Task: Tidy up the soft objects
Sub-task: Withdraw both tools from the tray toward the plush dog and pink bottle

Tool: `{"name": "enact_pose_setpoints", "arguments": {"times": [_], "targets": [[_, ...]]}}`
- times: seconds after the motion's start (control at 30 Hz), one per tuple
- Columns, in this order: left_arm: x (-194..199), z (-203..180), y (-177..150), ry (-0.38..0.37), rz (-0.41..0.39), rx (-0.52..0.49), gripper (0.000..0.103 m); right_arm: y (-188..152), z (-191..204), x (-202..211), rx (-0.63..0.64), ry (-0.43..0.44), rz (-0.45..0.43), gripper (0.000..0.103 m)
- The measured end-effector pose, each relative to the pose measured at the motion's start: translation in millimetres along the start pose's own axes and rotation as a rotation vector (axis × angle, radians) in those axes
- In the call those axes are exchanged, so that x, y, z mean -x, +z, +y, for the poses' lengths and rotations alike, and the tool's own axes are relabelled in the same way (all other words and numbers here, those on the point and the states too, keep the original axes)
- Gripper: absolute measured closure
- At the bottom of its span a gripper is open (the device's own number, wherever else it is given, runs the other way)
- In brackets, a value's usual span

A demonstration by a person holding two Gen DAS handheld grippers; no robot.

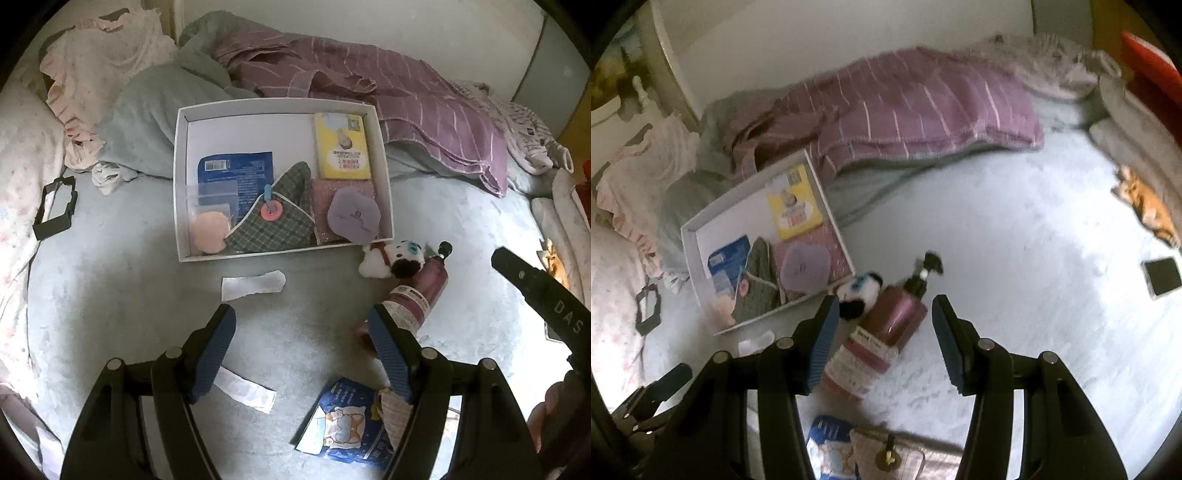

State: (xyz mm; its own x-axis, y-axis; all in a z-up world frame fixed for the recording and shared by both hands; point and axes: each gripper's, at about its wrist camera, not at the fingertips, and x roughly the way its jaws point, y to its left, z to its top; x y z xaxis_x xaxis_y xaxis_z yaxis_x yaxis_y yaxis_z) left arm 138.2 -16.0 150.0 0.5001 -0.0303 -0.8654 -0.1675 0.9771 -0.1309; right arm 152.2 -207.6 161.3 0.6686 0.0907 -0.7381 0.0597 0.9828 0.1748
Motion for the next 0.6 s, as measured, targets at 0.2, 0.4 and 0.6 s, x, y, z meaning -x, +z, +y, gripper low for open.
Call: {"name": "enact_pose_setpoints", "arguments": {"times": [0.2, 0.4, 0.6], "targets": [[-11, 23, 7, -0.024, 0.013, 0.051, 0.029, 0, 19, 2, 0.054, 0.058, -0.126, 0.043], [-29, 48, 11, -0.084, 0.053, 0.123, 0.029, -5, 39, -23, 0.134, 0.025, -0.13, 0.043], [-44, 73, 17, -0.073, 0.071, 0.128, 0.03, -17, 55, -39, 0.136, 0.138, -0.157, 0.043]]}}
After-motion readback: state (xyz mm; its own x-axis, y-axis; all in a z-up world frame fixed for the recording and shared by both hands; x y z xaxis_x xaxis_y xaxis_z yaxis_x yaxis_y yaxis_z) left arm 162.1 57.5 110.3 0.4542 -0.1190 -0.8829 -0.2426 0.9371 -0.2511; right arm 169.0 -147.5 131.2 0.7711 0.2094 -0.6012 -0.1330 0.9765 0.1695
